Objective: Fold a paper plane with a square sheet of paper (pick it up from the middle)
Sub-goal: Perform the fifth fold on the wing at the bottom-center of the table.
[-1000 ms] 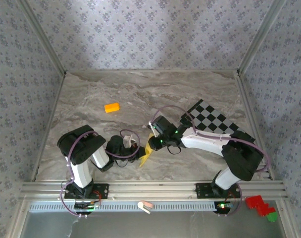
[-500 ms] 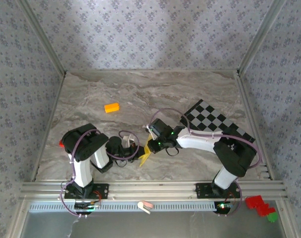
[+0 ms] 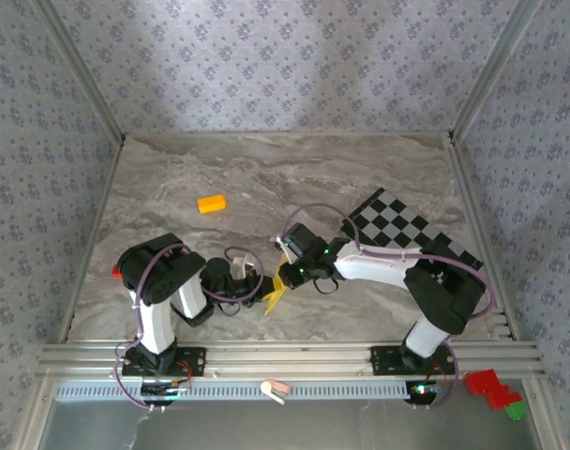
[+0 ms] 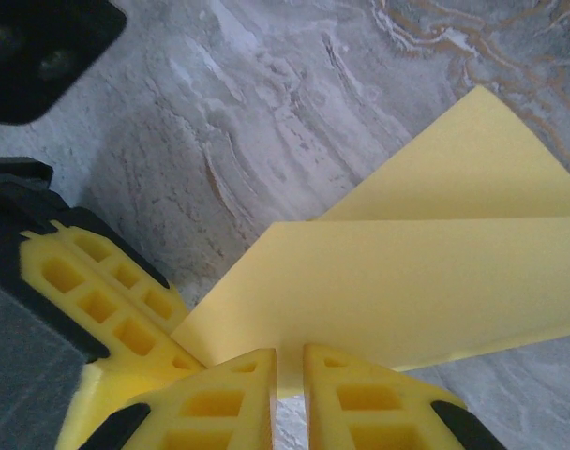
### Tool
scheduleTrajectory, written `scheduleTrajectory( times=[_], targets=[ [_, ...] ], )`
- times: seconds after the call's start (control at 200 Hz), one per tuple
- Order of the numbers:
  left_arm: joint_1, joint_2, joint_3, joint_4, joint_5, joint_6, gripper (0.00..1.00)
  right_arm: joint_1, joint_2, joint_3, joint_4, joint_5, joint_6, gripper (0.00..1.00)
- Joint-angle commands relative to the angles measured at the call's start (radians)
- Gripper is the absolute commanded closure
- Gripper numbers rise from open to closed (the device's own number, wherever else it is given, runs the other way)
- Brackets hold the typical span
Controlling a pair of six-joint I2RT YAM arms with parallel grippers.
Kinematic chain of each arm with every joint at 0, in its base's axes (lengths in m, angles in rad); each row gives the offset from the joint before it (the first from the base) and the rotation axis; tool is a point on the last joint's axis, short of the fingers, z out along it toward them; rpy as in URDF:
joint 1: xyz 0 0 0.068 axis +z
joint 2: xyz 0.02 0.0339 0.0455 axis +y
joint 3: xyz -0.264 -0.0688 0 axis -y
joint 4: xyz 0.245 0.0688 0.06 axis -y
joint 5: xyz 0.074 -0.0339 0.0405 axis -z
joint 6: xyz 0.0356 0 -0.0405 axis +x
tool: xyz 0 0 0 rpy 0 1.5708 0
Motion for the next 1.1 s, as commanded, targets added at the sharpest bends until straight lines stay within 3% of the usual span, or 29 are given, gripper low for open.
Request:
scheduleTrajectory(
  times=[0.0, 1.094],
  targets=[
    [0.004, 0.037, -0.015, -0.151, -0.028, 0.046, 1.0, -0.004, -0.023, 0.007, 0.022, -0.028, -0.02, 0.84],
    [0.004, -0.01, 0.009, -0.338, -0.048, 0.064, 1.0, -0.051, 0.089, 0.004, 0.05, -0.025, -0.054, 0.85]
  ],
)
